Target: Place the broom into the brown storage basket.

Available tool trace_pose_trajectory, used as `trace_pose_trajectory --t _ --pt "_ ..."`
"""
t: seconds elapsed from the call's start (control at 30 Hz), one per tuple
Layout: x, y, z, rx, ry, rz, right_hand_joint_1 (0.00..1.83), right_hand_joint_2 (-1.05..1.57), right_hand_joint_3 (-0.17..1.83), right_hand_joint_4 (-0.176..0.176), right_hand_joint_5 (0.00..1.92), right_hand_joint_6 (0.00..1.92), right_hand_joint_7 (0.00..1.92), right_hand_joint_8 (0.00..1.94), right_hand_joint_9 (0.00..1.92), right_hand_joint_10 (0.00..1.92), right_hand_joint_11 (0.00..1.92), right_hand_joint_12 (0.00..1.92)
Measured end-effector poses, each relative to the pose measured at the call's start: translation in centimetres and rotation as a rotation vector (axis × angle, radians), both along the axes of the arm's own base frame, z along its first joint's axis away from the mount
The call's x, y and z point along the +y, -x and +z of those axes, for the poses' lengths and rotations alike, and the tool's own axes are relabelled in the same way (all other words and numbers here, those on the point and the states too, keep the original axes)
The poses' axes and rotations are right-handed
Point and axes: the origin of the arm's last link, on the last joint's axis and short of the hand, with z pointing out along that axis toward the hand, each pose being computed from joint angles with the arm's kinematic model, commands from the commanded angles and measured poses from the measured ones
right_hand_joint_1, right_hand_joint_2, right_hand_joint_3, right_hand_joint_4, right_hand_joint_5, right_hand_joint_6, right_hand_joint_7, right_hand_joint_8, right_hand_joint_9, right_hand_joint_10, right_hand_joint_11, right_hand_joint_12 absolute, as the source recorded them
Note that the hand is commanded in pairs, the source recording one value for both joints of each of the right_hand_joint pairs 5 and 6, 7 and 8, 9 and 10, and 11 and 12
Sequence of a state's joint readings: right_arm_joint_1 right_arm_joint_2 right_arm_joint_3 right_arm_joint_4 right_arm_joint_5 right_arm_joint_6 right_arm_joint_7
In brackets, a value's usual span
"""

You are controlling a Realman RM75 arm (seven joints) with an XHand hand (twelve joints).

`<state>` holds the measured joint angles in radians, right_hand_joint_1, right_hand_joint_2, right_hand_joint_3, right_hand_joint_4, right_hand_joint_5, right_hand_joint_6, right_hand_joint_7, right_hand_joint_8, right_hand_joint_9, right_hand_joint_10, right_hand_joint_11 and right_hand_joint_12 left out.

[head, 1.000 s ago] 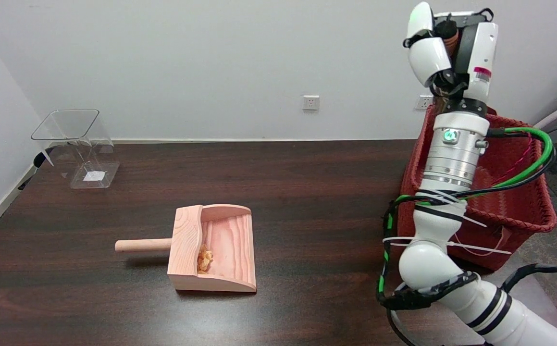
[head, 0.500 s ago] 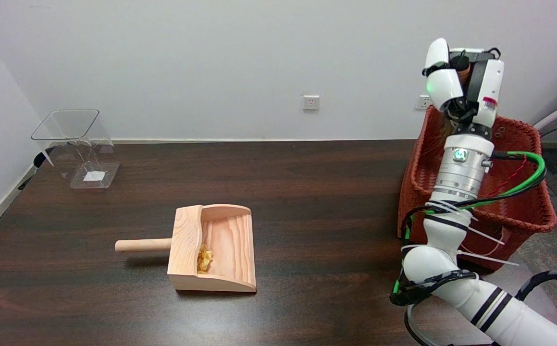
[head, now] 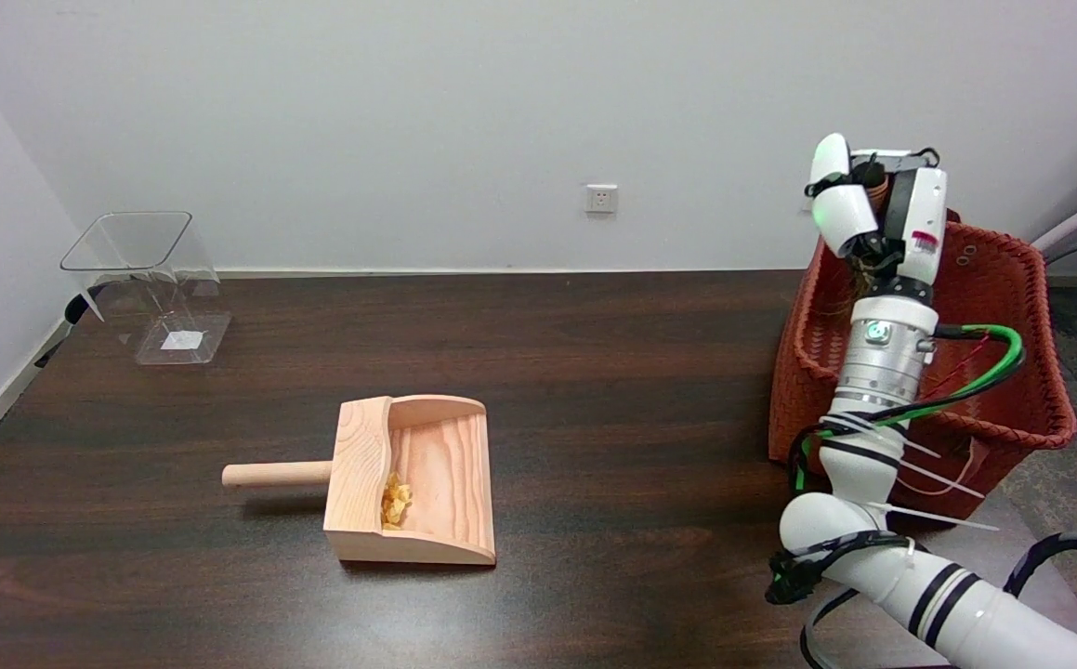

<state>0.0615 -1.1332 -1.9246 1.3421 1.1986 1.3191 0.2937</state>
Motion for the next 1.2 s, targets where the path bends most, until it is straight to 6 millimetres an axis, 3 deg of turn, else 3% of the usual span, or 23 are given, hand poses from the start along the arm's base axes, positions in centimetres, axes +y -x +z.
trace_pose_trajectory --t 0.83,1.0,1.03,1.13,1.2 --pt "-1.6 5.2 -0.1 -0.035 -0.017 -0.107 0.8 1.57 0.73 0.0 1.92 1.92 1.92 1.92 1.92 1.92 1.92 1.92" --pt "-1.8 5.7 -0.3 -0.043 -0.021 -0.113 0.73 1.57 0.54 0.0 1.92 1.92 1.92 1.92 1.92 1.92 1.92 1.92" --pt "-1.8 5.7 -0.3 -0.043 -0.022 -0.114 0.73 1.57 0.53 0.0 1.89 1.89 1.92 1.92 1.89 1.89 1.89 1.89" --pt "-1.9 5.9 -0.4 -0.047 -0.025 -0.115 0.68 1.57 0.37 0.0 1.35 1.35 1.91 1.91 1.35 1.35 1.35 1.35" --pt "-2.0 5.9 -0.4 -0.049 -0.026 -0.115 0.69 1.53 0.28 0.0 1.09 1.09 1.7 1.7 1.09 1.09 1.09 1.09"
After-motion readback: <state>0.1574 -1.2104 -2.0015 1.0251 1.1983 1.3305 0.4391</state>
